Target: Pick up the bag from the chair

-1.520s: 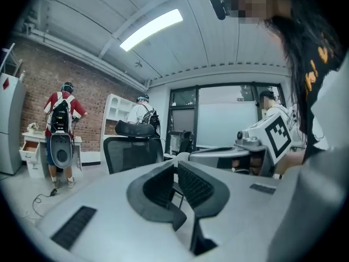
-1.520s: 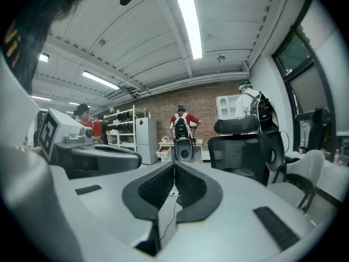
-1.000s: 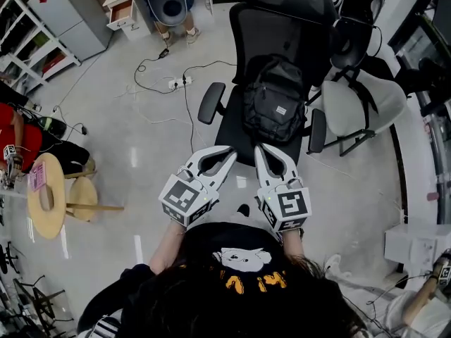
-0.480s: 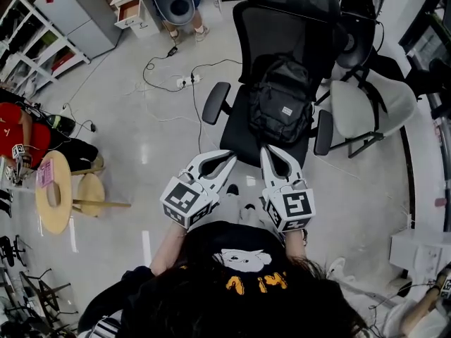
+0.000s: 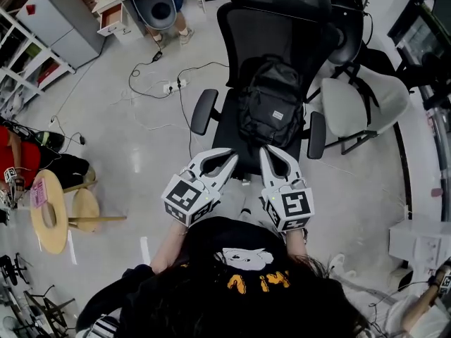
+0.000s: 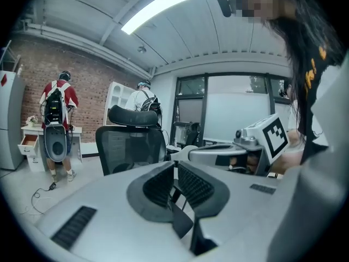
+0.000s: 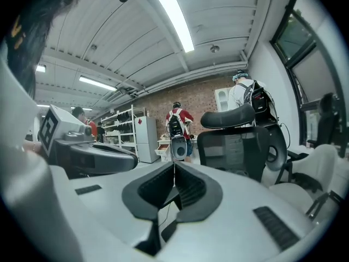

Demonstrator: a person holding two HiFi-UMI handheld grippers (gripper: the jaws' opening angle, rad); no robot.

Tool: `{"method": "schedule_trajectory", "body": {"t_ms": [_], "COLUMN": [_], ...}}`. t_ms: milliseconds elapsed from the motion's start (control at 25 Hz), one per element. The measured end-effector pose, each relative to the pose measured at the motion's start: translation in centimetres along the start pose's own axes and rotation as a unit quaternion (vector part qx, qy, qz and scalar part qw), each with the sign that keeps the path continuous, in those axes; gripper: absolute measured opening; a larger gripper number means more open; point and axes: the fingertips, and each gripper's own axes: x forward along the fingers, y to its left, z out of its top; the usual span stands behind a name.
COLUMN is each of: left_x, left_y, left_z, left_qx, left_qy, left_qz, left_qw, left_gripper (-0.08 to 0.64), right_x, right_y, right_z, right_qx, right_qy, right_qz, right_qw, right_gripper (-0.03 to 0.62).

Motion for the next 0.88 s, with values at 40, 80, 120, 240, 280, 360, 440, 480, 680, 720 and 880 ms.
{"method": "schedule_trajectory", "body": {"t_ms": [40, 80, 120, 240, 280, 360, 440, 480, 680, 720, 880], "left_x": [0.7, 1.5, 2.4, 5.1, 5.8, 7.2, 8.4, 9.0, 11.0, 11.5, 13.2], "left_y": [0.7, 1.5, 2.4, 5.1, 5.9, 7.9, 9.9, 10.8, 14.0, 14.7, 16.6], "left_z": [0.1, 0.3, 0.5, 1.3, 1.7, 2.1, 2.3, 2.4, 2.3, 2.2, 1.8], "left_qx": [-0.001, -0.002, -0.003, 0.001, 0.004, 0.006, 0.002, -0.001, -0.013, -0.015, -0.019], "left_qy": [-0.001, -0.003, -0.004, -0.007, -0.008, -0.010, -0.011, -0.010, -0.004, -0.002, 0.005], "left_qz": [-0.005, -0.009, -0.013, -0.026, -0.032, -0.037, -0.034, -0.034, -0.042, -0.042, -0.045], "left_qw": [1.0000, 1.0000, 0.9999, 0.9996, 0.9995, 0.9993, 0.9993, 0.9994, 0.9990, 0.9990, 0.9988], "left_gripper": [0.028, 0.028, 0.028, 0.028, 0.028, 0.029, 0.028, 0.028, 0.028, 0.028, 0.028], "right_x": [0.8, 1.7, 2.6, 5.9, 7.0, 9.2, 11.0, 11.8, 15.1, 15.8, 18.5], "right_y": [-0.5, -1.1, -1.7, -3.9, -4.5, -5.8, -7.2, -8.0, -11.7, -12.6, -16.7], "right_z": [0.2, 0.4, 0.6, 1.5, 1.7, 2.1, 2.1, 1.9, 1.0, 0.9, -0.3], "right_qx": [-0.004, -0.008, -0.013, -0.028, -0.032, -0.036, -0.037, -0.037, -0.034, -0.035, -0.050], "right_qy": [0.001, 0.000, 0.000, 0.002, 0.003, 0.008, 0.016, 0.022, 0.048, 0.051, 0.077], "right_qz": [-0.003, -0.007, -0.011, -0.023, -0.026, -0.033, -0.043, -0.048, -0.076, -0.080, -0.095], "right_qw": [1.000, 1.000, 1.000, 0.999, 0.999, 0.999, 0.998, 0.998, 0.995, 0.995, 0.991], "right_gripper": [0.006, 0.006, 0.006, 0.006, 0.006, 0.006, 0.007, 0.008, 0.009, 0.009, 0.017]}}
